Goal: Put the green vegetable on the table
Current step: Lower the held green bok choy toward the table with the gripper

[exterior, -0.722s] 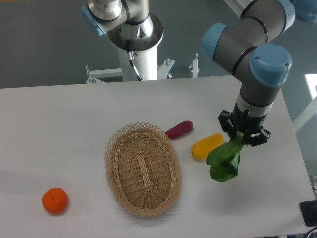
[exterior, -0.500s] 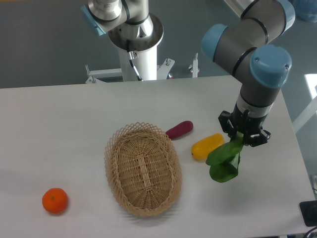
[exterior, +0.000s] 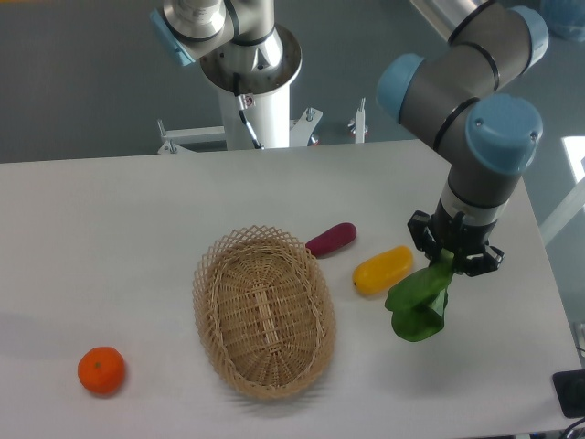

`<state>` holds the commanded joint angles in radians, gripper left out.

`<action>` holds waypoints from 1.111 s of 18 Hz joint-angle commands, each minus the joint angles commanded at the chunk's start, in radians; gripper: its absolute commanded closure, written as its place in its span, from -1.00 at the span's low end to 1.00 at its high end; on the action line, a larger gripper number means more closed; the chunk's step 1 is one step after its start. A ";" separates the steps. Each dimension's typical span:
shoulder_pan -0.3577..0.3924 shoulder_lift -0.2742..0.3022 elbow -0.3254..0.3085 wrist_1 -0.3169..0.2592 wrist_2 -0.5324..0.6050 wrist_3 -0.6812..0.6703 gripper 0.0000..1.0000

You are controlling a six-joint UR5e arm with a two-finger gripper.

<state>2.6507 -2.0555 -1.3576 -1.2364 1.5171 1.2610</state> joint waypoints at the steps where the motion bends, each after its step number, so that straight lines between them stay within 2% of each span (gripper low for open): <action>1: -0.002 -0.012 0.000 0.009 0.000 -0.002 0.65; 7: -0.011 -0.083 -0.005 0.136 0.002 -0.038 0.62; 13: -0.031 -0.124 -0.015 0.150 0.000 -0.064 0.62; 16: -0.060 -0.144 -0.032 0.239 0.003 -0.127 0.62; 18: -0.064 -0.144 -0.078 0.308 0.005 -0.160 0.62; 20: -0.064 -0.144 -0.091 0.327 0.005 -0.160 0.60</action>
<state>2.5863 -2.1997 -1.4481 -0.9097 1.5217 1.1014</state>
